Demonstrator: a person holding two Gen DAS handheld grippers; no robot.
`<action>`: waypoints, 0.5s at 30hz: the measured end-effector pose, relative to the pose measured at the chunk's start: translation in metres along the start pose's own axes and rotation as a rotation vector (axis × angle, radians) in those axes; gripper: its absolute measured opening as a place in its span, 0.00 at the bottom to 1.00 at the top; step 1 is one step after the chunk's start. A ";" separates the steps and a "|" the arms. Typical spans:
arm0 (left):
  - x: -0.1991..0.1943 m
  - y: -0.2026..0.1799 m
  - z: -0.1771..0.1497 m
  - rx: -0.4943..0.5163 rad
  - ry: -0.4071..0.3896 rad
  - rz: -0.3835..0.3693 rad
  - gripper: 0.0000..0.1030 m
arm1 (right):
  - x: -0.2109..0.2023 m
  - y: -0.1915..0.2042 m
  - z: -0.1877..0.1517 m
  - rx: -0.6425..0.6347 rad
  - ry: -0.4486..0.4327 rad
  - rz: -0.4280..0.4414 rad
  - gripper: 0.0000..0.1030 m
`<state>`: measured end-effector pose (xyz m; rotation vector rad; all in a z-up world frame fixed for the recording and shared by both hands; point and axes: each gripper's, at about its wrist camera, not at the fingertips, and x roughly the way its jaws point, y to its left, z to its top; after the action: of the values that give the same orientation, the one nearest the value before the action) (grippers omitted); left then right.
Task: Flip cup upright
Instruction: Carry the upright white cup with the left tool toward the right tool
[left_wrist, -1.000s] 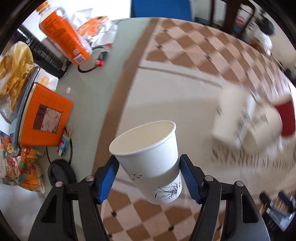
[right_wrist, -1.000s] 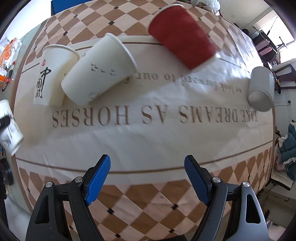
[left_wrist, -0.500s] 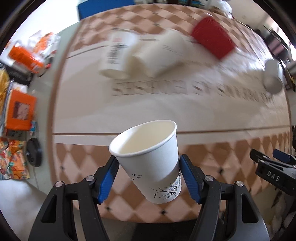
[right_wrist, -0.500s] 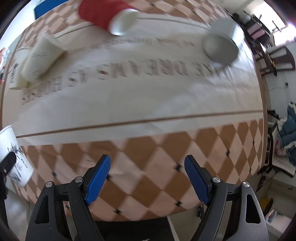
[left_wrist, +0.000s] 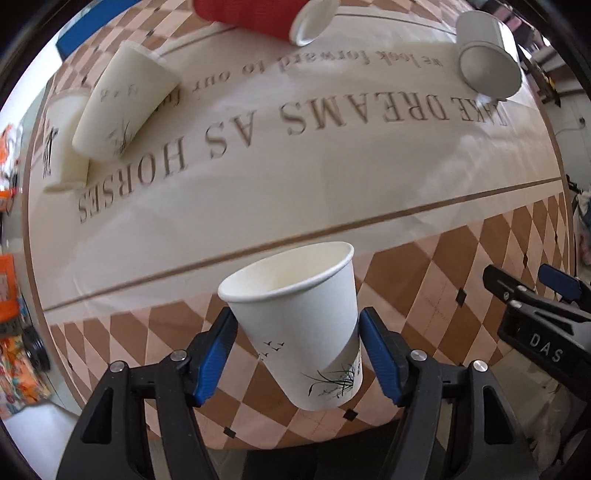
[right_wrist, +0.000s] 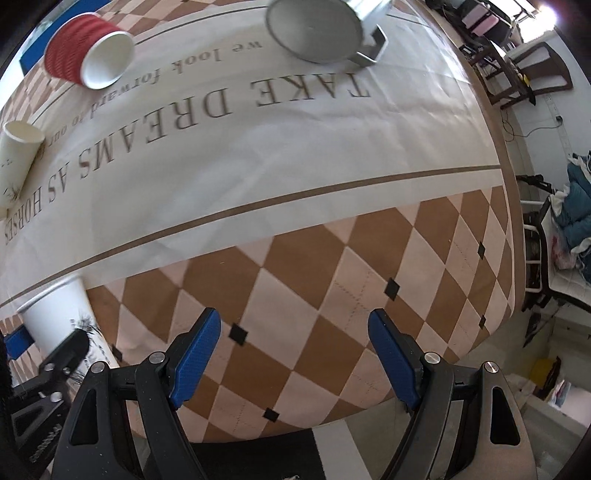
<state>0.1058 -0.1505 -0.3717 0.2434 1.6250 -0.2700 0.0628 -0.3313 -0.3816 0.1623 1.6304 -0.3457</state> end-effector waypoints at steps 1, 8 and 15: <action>0.001 -0.003 0.002 0.005 0.004 0.000 0.64 | 0.002 -0.005 0.001 0.004 0.002 0.002 0.81; 0.005 -0.011 0.016 -0.044 0.028 -0.011 0.65 | 0.014 -0.016 0.003 0.008 0.010 0.005 0.81; 0.015 0.006 0.022 -0.096 0.022 -0.045 0.83 | 0.017 -0.019 0.003 -0.003 0.008 0.005 0.81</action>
<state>0.1273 -0.1516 -0.3884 0.1377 1.6622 -0.2237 0.0581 -0.3515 -0.3963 0.1657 1.6376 -0.3396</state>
